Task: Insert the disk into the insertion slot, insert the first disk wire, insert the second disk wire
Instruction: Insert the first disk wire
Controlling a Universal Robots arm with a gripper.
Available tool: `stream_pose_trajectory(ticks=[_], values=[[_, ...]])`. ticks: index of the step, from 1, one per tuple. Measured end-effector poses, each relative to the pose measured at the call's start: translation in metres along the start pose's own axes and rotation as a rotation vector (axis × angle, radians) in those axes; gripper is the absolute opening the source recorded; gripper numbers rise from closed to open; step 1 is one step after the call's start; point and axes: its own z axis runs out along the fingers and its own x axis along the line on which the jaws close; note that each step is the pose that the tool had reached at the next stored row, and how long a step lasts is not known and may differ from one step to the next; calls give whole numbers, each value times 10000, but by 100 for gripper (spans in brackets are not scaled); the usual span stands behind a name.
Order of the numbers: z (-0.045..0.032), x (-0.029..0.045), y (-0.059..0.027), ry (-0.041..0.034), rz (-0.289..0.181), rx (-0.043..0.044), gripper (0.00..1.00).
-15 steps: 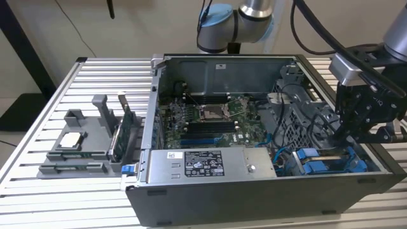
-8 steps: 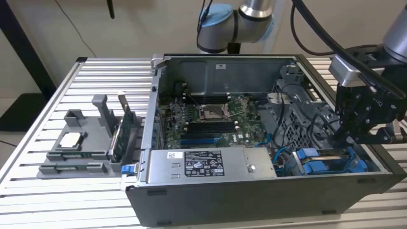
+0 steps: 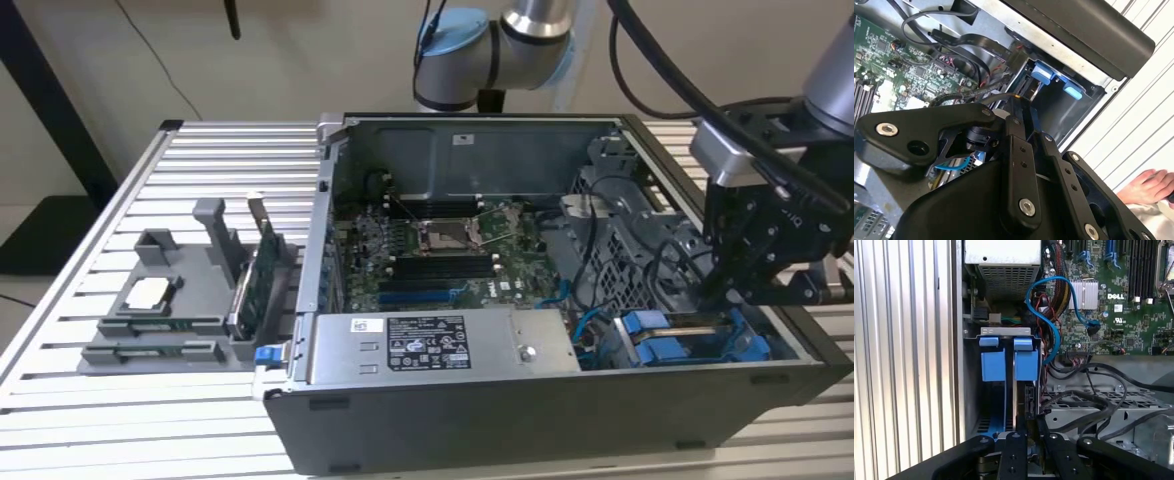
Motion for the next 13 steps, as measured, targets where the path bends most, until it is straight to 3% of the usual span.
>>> stream_pose_trajectory(ticks=[13], values=[[29, 11, -1, 0, 0, 0, 19]])
